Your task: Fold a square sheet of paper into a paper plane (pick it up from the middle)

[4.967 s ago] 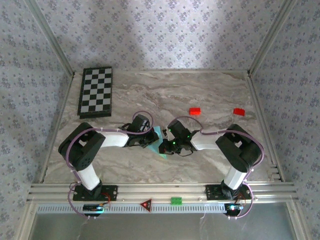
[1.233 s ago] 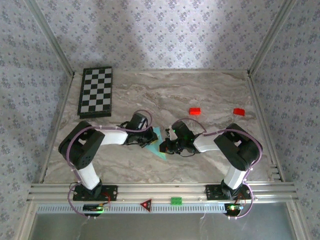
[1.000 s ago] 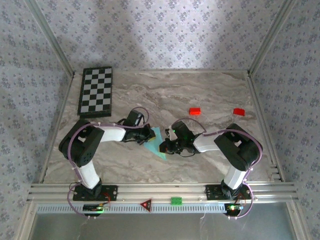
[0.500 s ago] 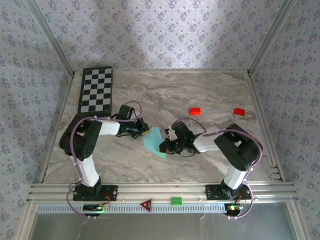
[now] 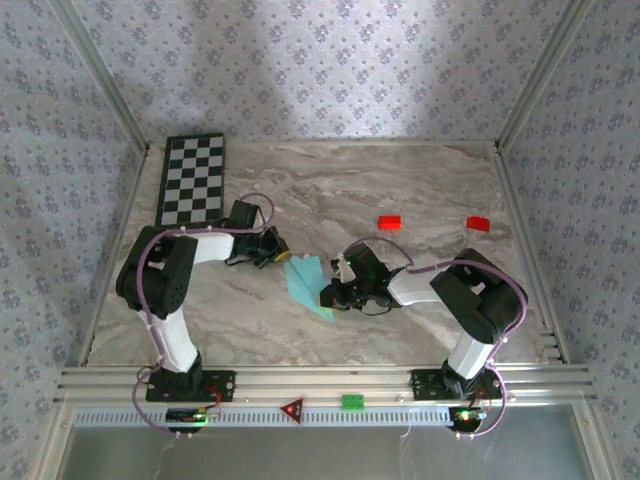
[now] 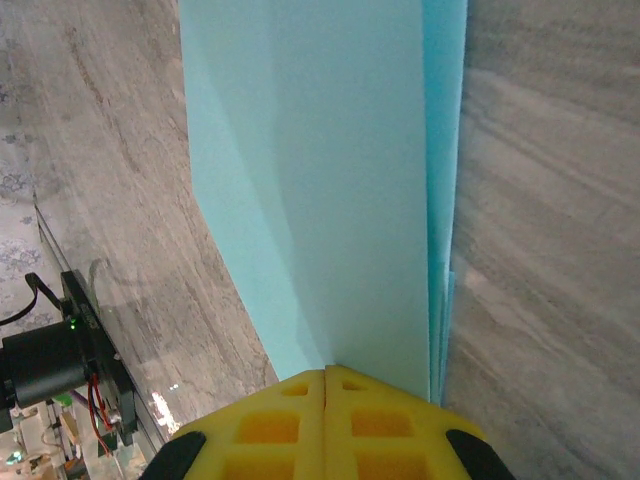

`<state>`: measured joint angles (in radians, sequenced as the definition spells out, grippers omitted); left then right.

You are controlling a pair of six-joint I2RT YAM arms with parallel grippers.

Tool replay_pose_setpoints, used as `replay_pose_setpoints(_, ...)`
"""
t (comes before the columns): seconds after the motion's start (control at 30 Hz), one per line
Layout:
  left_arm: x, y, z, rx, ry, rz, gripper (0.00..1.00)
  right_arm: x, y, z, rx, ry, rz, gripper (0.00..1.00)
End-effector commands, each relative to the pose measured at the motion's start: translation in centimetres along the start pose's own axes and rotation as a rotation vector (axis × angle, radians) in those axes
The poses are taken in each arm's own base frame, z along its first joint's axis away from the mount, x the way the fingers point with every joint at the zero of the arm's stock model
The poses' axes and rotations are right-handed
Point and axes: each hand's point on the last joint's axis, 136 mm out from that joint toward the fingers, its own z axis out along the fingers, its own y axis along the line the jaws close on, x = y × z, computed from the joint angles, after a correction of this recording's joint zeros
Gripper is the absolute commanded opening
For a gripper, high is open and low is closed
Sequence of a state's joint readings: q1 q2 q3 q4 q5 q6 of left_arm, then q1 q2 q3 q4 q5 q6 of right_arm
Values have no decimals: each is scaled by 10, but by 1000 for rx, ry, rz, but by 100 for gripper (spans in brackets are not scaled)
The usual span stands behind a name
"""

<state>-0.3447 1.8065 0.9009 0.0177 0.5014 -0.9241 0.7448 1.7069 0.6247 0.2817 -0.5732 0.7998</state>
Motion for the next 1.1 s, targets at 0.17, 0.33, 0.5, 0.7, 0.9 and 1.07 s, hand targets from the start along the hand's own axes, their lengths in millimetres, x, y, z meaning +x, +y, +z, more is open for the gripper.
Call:
replay_pose_setpoints(0.17,18,-41,-41,42,-88,125,3,51,-60,-2,221,155,122,0)
replay_pose_setpoints(0.33,71,-48,-11,61,19,206,2,50,-59,-3,220,147,120,0)
replay_pose_setpoints(0.5,101,-37,18,21,95,233,0,49,-60,-2,222,145,129,0)
replay_pose_setpoints(0.7,103,5,32,-94,99,210,0,38,-42,-2,174,130,108,0)
replay_pose_setpoints(0.9,108,28,32,-172,115,202,0,1,3,-13,102,41,62,0)
replay_pose_setpoints(1.07,107,25,31,-157,108,198,0,-26,24,-10,65,-10,49,0)
